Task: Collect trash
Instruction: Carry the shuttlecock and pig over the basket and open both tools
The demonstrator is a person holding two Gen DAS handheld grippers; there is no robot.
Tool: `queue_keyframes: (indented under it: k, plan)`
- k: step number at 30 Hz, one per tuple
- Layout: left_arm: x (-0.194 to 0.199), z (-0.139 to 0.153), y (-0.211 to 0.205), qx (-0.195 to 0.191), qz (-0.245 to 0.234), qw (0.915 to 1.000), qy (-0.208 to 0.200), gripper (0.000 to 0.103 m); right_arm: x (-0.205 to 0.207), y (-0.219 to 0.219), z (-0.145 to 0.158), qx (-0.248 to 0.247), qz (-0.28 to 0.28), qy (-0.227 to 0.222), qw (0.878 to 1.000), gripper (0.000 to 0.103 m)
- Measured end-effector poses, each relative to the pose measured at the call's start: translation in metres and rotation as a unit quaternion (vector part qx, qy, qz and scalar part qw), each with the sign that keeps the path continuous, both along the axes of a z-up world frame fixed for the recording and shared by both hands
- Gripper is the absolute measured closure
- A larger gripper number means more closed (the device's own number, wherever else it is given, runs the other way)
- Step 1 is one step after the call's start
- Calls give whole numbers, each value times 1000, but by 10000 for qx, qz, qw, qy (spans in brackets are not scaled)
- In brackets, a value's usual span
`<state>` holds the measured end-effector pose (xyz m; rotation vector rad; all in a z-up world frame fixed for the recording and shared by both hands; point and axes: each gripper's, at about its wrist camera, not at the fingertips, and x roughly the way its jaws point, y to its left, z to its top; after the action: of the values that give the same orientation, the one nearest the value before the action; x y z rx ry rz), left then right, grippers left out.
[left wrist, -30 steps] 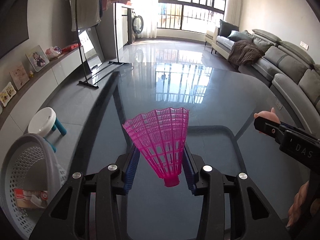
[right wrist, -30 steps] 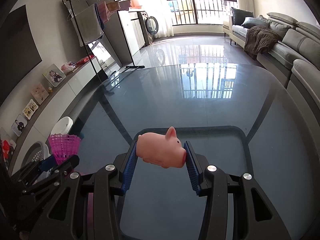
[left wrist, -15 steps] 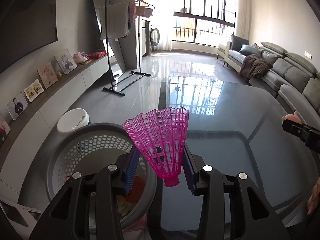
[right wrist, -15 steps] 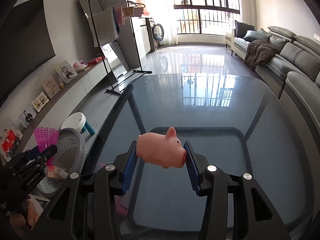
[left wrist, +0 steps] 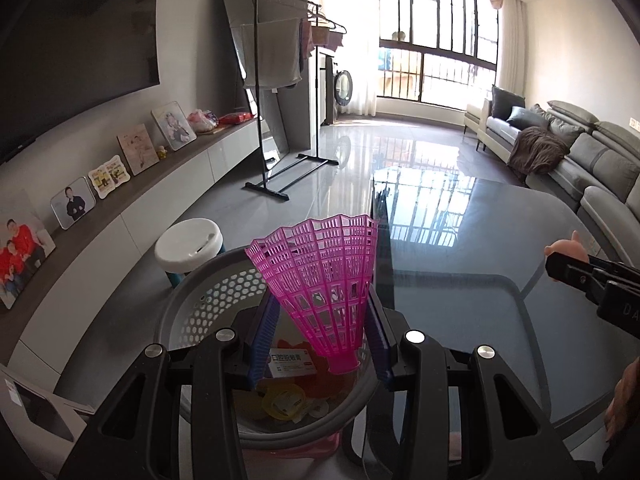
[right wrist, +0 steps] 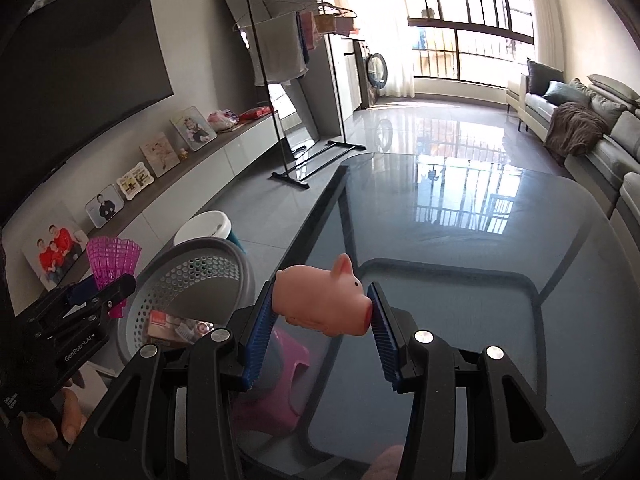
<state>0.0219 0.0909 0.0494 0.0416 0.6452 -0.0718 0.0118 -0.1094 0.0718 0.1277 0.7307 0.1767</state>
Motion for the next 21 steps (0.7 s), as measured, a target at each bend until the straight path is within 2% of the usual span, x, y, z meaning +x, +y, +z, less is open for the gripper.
queue_keyframes:
  k: [6, 14, 21]
  plan:
    - [8, -17, 25, -64, 305, 9994, 154, 62, 30, 37, -26, 123, 517, 117, 9985, 58]
    - [33, -41, 55, 121, 696, 9969, 349, 62, 74, 88, -42, 276, 1040, 214, 9940, 58]
    - [45, -60, 75, -20, 894, 9943, 572, 59, 96, 131, -53, 115, 1564, 300, 9872, 58]
